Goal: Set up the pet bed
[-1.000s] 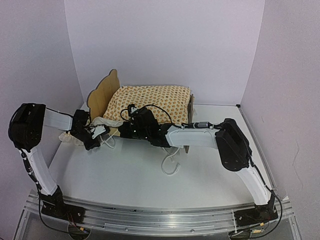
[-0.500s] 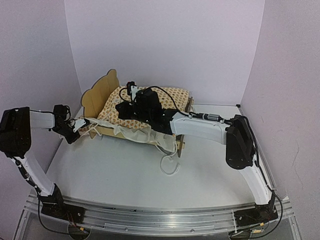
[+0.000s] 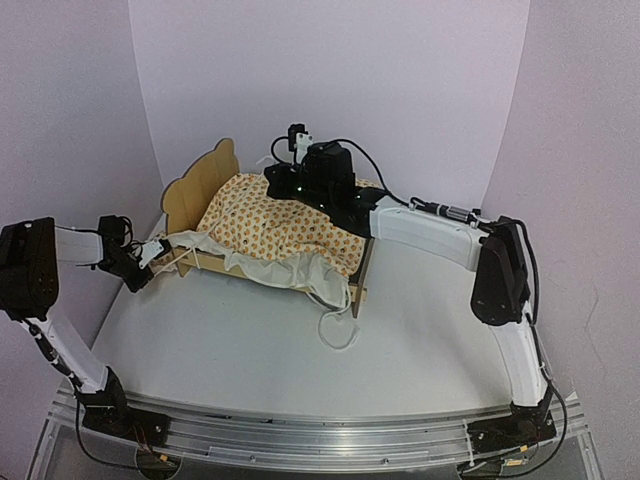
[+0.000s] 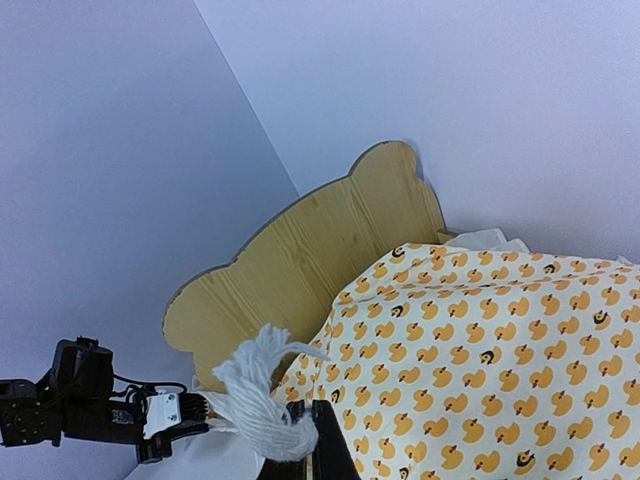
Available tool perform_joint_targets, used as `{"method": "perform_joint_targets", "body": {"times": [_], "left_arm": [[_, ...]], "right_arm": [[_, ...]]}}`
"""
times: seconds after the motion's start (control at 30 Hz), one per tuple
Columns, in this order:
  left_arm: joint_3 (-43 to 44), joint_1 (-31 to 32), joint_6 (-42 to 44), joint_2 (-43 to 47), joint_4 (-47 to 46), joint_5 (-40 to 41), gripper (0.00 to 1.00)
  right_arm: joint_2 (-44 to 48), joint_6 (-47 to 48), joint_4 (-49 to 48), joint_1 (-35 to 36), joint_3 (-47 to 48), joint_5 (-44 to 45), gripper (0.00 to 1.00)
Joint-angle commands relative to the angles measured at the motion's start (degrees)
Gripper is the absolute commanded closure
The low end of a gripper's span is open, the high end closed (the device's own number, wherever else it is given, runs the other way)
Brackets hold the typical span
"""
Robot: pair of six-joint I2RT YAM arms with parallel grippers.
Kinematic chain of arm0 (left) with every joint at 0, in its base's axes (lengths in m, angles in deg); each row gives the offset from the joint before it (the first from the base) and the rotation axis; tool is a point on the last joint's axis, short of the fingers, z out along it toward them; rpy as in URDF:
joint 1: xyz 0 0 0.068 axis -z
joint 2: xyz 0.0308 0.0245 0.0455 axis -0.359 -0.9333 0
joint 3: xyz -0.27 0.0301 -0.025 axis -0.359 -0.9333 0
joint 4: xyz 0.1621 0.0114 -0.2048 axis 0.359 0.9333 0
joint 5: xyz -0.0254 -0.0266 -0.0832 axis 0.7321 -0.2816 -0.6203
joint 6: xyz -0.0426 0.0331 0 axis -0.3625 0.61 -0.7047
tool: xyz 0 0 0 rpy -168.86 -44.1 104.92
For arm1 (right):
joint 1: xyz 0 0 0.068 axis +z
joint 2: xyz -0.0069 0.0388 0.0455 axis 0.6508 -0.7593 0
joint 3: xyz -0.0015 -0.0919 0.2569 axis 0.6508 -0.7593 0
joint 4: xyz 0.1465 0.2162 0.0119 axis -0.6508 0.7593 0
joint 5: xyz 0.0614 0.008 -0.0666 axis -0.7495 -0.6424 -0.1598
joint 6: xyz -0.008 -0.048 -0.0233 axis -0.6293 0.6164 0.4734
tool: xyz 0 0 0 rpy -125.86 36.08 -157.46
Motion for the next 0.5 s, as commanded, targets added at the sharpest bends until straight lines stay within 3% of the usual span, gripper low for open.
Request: {"method": "perform_joint_targets", "body": {"times": [0.0, 0.47], "left_arm": [[0.0, -2.0, 2.5, -4.4, -2.4, 5.8, 1.0], [-6.5, -2.1, 7.0, -5.0, -5.0, 7.7, 1.0]], "right_arm": [[6.4, 0.9, -2.0, 0.2, -1.6, 0.3, 1.0], [13.6, -0.5, -3.5, 0.5, -13.3, 1.9, 1.0]]}}
